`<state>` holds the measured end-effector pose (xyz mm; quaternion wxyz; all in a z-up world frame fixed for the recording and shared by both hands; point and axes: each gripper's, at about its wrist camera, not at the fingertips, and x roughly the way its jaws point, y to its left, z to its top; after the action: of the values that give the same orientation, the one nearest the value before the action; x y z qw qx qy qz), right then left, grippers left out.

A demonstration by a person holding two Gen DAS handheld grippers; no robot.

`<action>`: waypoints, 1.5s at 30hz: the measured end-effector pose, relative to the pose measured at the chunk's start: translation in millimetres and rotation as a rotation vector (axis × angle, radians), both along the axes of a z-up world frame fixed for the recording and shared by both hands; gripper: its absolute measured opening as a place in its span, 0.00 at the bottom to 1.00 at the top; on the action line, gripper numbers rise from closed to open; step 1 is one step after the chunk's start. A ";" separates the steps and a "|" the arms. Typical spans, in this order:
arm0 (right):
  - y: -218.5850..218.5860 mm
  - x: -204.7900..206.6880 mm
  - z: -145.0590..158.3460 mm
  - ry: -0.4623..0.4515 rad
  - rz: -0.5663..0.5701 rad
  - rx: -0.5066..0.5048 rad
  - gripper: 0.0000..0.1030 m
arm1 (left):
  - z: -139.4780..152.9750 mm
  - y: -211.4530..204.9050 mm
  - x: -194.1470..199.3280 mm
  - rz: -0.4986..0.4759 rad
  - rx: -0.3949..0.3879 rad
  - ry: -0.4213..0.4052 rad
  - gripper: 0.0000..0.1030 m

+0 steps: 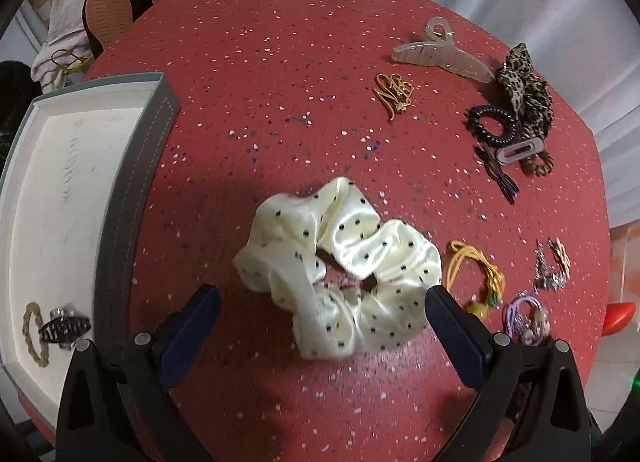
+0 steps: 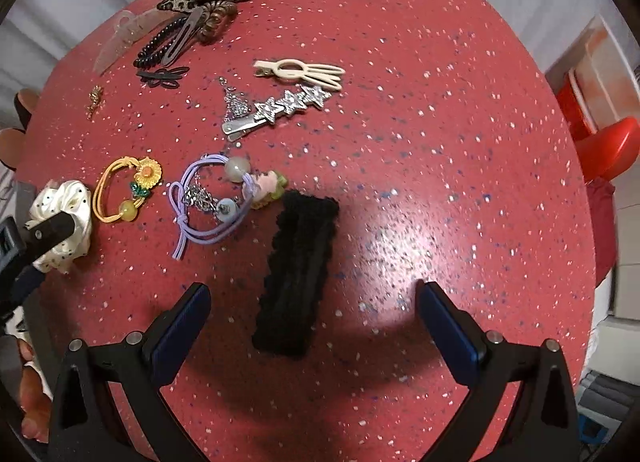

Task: Organize jewelry

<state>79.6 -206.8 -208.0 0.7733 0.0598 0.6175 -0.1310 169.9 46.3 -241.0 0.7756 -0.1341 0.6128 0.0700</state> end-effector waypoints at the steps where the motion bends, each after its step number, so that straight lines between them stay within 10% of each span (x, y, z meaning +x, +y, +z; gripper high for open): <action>1: 4.6 3.2 -1.3 -0.001 0.012 -0.020 1.00 | -1.9 0.2 1.8 -0.001 0.003 0.001 0.99; 8: 26.4 10.0 -5.0 -0.012 0.049 -0.061 0.97 | -9.2 -2.5 12.2 -0.046 0.045 -0.009 0.99; 20: 49.8 12.3 9.9 -0.031 0.118 -0.066 0.47 | 1.1 -19.2 15.3 -0.140 0.064 -0.052 0.21; 21: 51.9 12.6 11.1 -0.032 0.125 -0.065 0.32 | 3.1 -19.9 15.4 -0.145 0.066 -0.055 0.21; 45: -5.2 -34.0 38.1 -0.059 0.071 0.180 0.32 | 45.0 -19.1 -61.4 -0.238 0.019 -0.110 0.19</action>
<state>45.6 -212.0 -170.0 0.7866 0.1111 0.6056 -0.0456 108.5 27.2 -196.0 0.8121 -0.0567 0.5802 -0.0241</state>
